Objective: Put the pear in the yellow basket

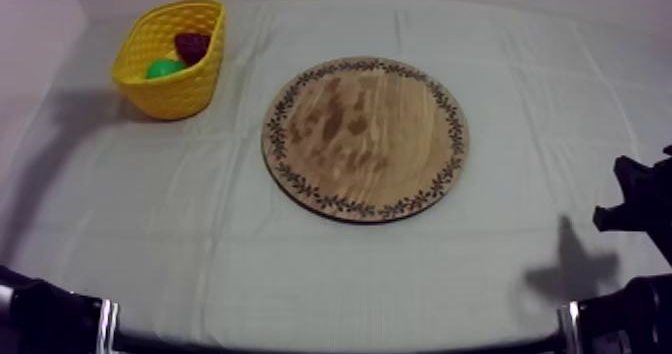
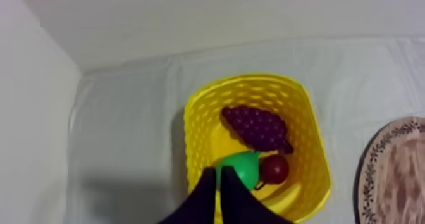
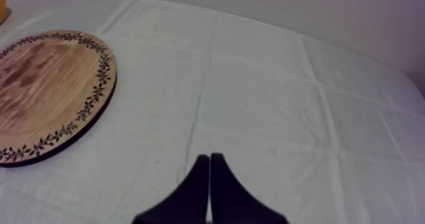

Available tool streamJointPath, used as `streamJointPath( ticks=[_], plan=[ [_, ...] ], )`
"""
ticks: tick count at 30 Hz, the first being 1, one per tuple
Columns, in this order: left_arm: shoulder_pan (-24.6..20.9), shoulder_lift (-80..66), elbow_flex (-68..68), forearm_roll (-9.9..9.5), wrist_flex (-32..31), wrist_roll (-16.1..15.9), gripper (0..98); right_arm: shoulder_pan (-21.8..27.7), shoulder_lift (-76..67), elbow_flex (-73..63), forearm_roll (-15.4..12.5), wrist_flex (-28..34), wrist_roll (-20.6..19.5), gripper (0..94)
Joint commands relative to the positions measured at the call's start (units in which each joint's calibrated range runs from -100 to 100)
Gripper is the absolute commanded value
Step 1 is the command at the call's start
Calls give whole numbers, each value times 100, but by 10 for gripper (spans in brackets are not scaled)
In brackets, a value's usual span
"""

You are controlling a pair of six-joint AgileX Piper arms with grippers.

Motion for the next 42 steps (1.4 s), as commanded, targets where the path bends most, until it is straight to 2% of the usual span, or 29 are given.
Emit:
streamJointPath(
  ticks=[1, 4, 11, 19, 29, 34, 42],
  plan=[
    [-80, -1640, 1388, -16, -544, 116, 0, 0, -5, 5, 2, 0, 3, 5],
    [-191, -2753, 2342, -27, -957, 254, 0, 0, -5, 5, 2, 0, 3, 5],
    [-409, -5284, 4384, 96, -1576, 394, 0, -4, -5, 5, 2, 0, 2, 5],
    [-478, -7319, 6460, 144, -2111, 239, 0, 0, -5, 5, 2, 0, 3, 5],
    [-349, -8338, 7655, 147, -2189, 127, 0, 0, -5, 5, 2, 0, 2, 5],
    [-317, -8651, 7919, 383, -2134, -91, 0, -4, -5, 5, 2, 0, 0, 5],
    [-211, -8732, 7975, 450, -2109, 3, 0, -7, -5, 5, 2, 0, -1, 5]
  ],
)
